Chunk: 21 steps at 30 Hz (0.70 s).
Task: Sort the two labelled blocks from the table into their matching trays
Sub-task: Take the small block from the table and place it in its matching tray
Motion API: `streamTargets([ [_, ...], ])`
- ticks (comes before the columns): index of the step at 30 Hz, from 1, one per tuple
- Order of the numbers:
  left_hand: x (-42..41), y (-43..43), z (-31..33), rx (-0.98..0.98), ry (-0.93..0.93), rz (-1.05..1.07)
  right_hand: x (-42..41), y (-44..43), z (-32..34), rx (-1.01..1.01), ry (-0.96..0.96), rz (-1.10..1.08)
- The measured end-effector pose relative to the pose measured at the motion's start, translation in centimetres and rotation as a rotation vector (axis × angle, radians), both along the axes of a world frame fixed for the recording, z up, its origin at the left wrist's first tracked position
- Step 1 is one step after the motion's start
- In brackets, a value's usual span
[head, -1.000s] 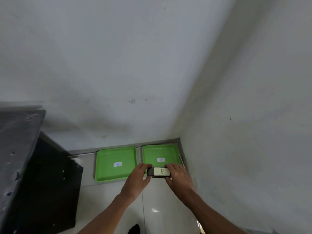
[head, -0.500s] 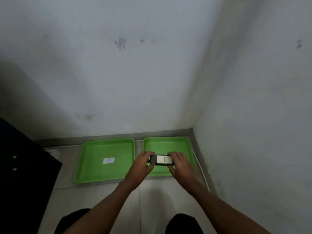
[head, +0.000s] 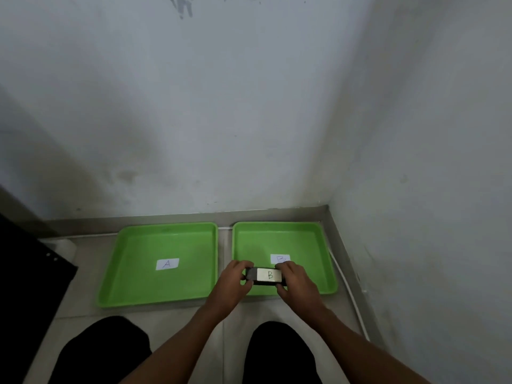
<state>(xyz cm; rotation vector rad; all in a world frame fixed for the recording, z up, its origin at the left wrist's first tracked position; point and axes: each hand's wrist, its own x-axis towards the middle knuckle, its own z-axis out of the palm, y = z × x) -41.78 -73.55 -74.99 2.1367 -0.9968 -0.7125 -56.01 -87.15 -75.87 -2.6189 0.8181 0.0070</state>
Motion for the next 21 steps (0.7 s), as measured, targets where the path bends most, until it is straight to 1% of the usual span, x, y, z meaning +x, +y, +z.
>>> streamTargets([
  [4,1.4,-3.0,-2.7,0.069,0.029,0.009,1.9,-3.9,-2.9,0.014,0.048,-0.009],
  [11,5.6,-6.8,-8.4,0.297,-0.096,0.043,7.4,-11.0,-9.0,-0.032,0.142,-0.043],
  [16,7.4,-8.2,-11.7,0.367,-0.135,-0.014,12.1,-13.3,-13.0,0.004,0.150,-0.058],
  [21,7.4,-8.2,-13.0,0.358,-0.197,0.045,14.7,-14.8,-15.5,0.024,0.183,-0.062],
])
